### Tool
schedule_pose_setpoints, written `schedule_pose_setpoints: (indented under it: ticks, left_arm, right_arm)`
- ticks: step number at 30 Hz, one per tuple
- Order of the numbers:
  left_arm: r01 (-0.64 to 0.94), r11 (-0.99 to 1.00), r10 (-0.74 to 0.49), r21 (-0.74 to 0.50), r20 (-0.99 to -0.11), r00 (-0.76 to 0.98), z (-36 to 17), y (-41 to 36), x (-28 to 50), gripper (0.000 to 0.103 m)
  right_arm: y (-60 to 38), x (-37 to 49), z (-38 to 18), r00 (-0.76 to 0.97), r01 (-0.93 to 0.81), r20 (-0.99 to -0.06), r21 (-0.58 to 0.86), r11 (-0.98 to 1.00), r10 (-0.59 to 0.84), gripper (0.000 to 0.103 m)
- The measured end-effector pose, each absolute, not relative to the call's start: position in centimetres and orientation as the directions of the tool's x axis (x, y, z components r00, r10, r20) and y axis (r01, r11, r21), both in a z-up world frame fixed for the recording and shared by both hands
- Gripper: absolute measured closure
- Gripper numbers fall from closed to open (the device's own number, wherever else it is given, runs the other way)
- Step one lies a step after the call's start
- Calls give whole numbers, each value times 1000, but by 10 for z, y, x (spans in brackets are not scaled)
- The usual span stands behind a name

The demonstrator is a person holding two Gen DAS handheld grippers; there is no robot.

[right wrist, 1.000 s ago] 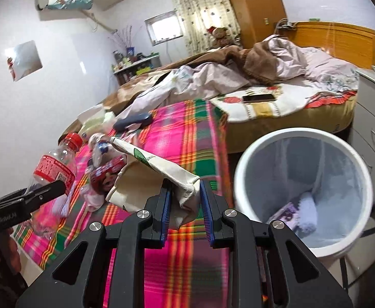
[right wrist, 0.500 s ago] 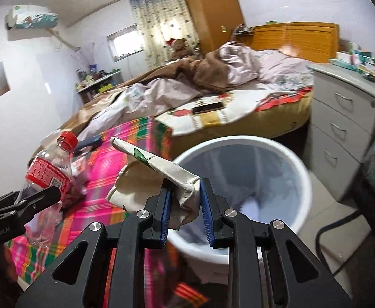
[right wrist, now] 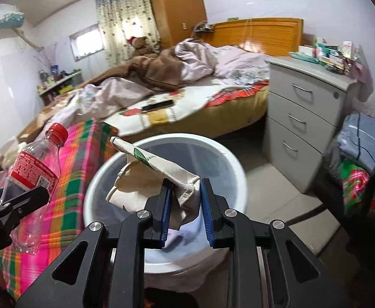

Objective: Collect trash
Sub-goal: 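Carry bottle and paper bag over the wastebasket and open both tools, then move both tools back over the remaining trash on the cloth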

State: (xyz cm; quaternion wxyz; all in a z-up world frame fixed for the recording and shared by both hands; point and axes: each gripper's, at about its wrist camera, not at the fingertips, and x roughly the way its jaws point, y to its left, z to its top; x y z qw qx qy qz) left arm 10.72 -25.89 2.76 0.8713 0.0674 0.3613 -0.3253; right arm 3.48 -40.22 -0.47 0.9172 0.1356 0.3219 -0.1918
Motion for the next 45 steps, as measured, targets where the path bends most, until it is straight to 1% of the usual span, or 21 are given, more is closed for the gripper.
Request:
schedule_pose_setpoints:
  ticks: [7,12,14,15,16,17,18,19,30,39,42,45]
  left_arm:
    - [643,751,-530,-148,-717,453,9,-292,119,38]
    - [642,745,-541,-180,-726,424,0,-303,126,37]
    - [640,745,-547,-187,-721,426,0,-301,127,32]
    - [639,747,-547,-186,-718,431,0,-300,127,28]
    - [634,751,-544,-186,-718,434,1,-299,127,28]
    - [631,752,-545,-189,-717,435,2,-298,128,28]
    - [629,753,-547,-192,-714,437,2,-297,128,27]
    - [628,754,-548,-193,-711,441,4,-294,128,27]
    - [575,801,-515,-168,-682,518,18,-253,120,27]
    - [530,831,-500,-169,-644,579,32,-211,109,27]
    - [505,850,-476,-152,-634,610,36,-195,105,27]
    - [481,862,-466,-162,-629,622,37,-179,105,27]
  right_arm:
    - [-416,42,-17,662,473,-685,70,878,-302,80]
    - [-422,53,-22,627,461,-719,34,887,-299,79]
    - [-422,52,-22,631,453,-718,35,891,-293,78]
    - [-422,52,-22,634,449,-717,36,893,-290,75]
    - [-421,52,-22,634,450,-716,33,892,-293,64]
    - [-421,50,-21,638,449,-712,35,893,-293,57]
    - [-420,50,-22,643,445,-710,43,895,-286,43]
    - [-420,48,-21,649,441,-708,51,896,-279,41]
    - [-405,44,-9,688,429,-678,91,899,-260,41]
    - [-377,42,4,741,377,-633,115,919,-225,41]
    - [-364,43,7,756,353,-620,114,929,-211,41]
    - [-351,45,9,772,327,-606,119,938,-192,41]
